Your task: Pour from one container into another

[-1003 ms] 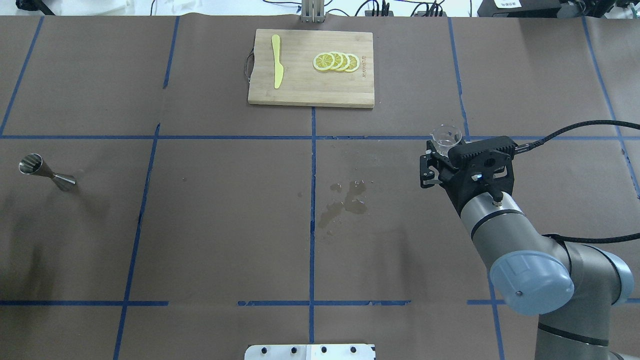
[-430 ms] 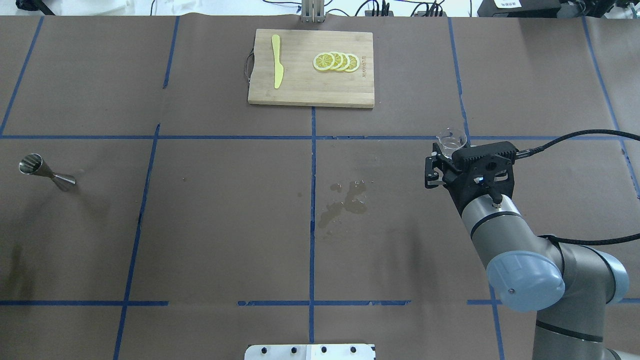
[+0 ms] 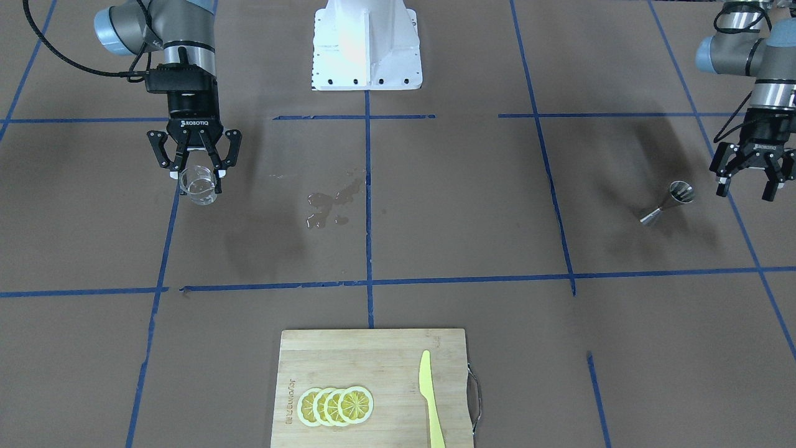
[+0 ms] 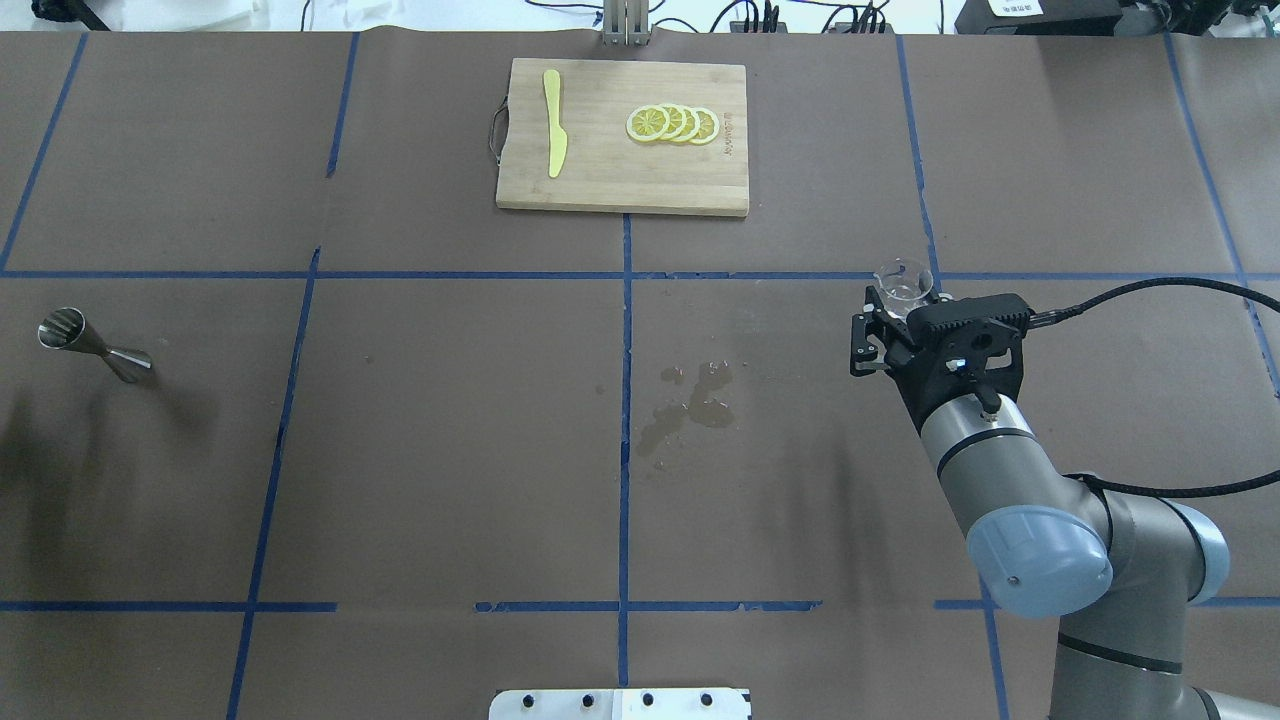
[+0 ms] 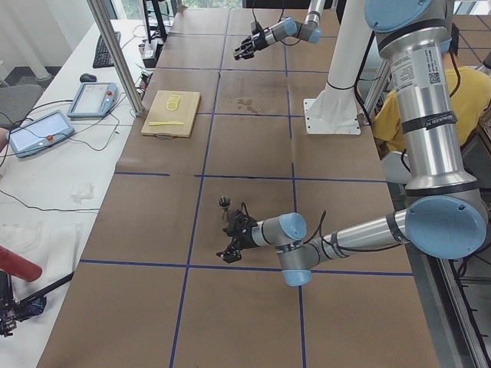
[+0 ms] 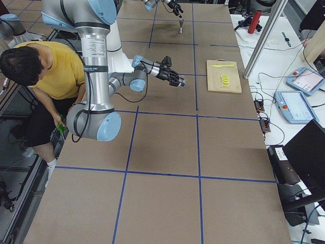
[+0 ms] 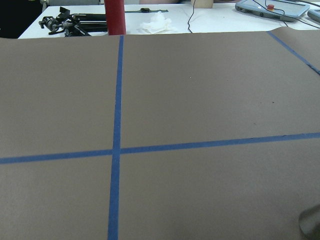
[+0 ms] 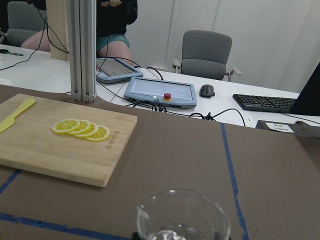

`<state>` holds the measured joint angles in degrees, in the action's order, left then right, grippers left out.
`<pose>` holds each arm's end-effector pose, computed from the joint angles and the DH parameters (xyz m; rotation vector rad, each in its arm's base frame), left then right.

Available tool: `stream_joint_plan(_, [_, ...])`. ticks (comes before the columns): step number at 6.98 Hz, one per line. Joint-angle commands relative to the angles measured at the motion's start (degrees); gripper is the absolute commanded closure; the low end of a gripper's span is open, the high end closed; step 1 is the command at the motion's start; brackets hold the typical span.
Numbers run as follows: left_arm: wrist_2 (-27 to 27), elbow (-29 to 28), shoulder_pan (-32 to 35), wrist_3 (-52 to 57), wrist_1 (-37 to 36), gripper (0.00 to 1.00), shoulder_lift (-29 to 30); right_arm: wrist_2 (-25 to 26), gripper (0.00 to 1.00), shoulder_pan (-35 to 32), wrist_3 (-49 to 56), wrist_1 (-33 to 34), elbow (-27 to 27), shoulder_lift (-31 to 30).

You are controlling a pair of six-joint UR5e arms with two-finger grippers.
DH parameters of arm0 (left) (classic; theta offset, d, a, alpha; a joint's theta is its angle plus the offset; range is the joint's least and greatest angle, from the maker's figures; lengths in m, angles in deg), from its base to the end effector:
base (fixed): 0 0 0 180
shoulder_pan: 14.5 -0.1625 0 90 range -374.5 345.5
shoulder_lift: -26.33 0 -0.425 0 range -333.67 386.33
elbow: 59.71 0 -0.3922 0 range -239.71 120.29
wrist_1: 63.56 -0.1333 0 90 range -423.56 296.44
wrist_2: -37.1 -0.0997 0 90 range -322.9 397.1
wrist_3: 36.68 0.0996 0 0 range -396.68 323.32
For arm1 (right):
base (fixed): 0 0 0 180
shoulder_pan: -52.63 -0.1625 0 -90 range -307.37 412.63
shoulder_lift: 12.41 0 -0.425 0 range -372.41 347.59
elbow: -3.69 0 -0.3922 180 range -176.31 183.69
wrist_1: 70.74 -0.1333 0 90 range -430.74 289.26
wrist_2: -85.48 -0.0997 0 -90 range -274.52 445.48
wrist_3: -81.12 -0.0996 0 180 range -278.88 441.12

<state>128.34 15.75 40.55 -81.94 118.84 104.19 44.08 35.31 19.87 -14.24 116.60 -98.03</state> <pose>0.1175 -0.3971 0.7042 0.8658 0.7544 -0.1473 -0.4031 -0.3436 0.3516 1.0865 -0.6117 0.2762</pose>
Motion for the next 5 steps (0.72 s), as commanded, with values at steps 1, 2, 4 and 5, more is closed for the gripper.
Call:
stream_joint_plan(1, [14.6,0.1,12.9,11.0,-12.4,0.01,7.6,2.3,0.76,0.5,0.0,-9.6,-6.0,-1.0])
stream_joint_plan(2, [20.1,0.2,17.2,15.6,-18.9,0.01,11.1,3.5,0.76,0.9,0.0,-12.9,-9.3,-1.0])
stream_joint_plan(4, [26.5,1.0,21.1,21.7,-27.1,0.01,14.8,5.6,0.76,3.4,-2.0,-23.6,-16.9,-2.8])
stream_joint_plan(5, [26.6,2.0,21.2,21.7,-27.4,0.01,14.5,9.9,0.76,6.4,-2.0,-27.3,-20.1,-3.1])
